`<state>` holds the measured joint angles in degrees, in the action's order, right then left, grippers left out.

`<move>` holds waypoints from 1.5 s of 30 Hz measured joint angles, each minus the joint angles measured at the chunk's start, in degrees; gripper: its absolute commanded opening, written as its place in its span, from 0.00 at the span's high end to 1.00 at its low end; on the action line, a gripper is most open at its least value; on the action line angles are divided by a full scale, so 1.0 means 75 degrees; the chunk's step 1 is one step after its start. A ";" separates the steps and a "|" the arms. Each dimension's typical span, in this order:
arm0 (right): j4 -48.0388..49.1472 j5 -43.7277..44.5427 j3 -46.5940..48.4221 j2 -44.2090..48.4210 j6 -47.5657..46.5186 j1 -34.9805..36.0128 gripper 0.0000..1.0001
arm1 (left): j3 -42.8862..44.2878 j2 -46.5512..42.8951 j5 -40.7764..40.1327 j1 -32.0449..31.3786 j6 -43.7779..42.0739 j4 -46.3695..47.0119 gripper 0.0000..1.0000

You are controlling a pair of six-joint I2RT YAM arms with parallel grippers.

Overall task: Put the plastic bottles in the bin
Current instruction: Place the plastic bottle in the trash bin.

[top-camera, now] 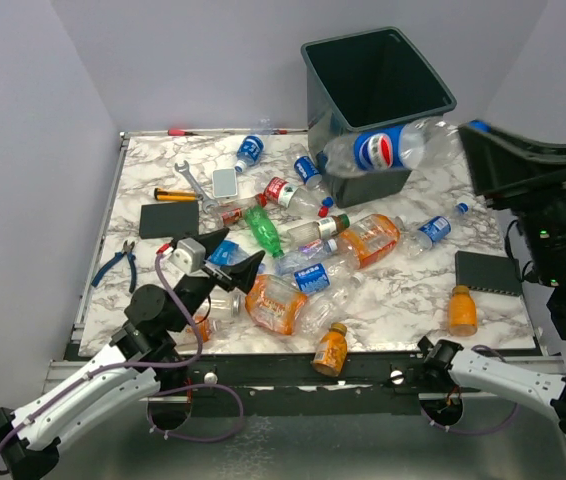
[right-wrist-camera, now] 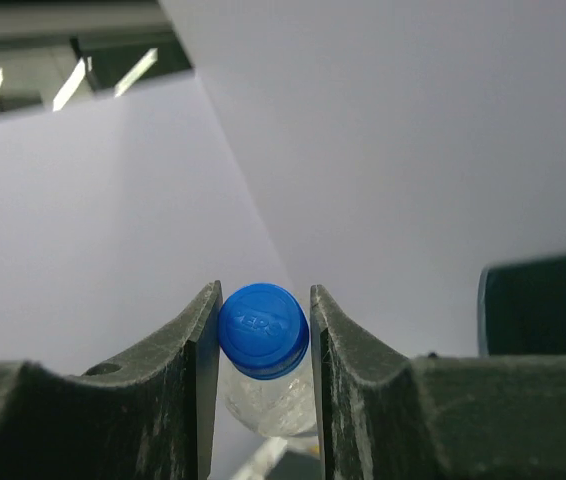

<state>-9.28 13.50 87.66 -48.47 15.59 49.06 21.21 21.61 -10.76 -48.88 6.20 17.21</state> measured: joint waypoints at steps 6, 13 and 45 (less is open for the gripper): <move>0.1705 0.1556 0.0589 -0.0498 -0.1547 0.0000 1.00 | 0.0291 0.0871 0.0198 0.0000 -0.0061 -0.0460 0.01; 0.2725 0.3372 0.1614 -0.2634 -0.3958 -0.0032 0.99 | 0.0361 0.1306 0.0452 0.0000 -0.0064 -0.0729 0.01; -0.2040 0.2142 0.3375 -0.6647 0.0152 -0.4669 0.47 | 0.0361 0.1212 0.0227 0.0000 -0.0411 -0.0970 0.01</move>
<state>-24.58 29.56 112.97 -98.32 16.73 14.04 23.92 30.70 -9.06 -48.88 3.11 9.93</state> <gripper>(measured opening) 0.362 0.990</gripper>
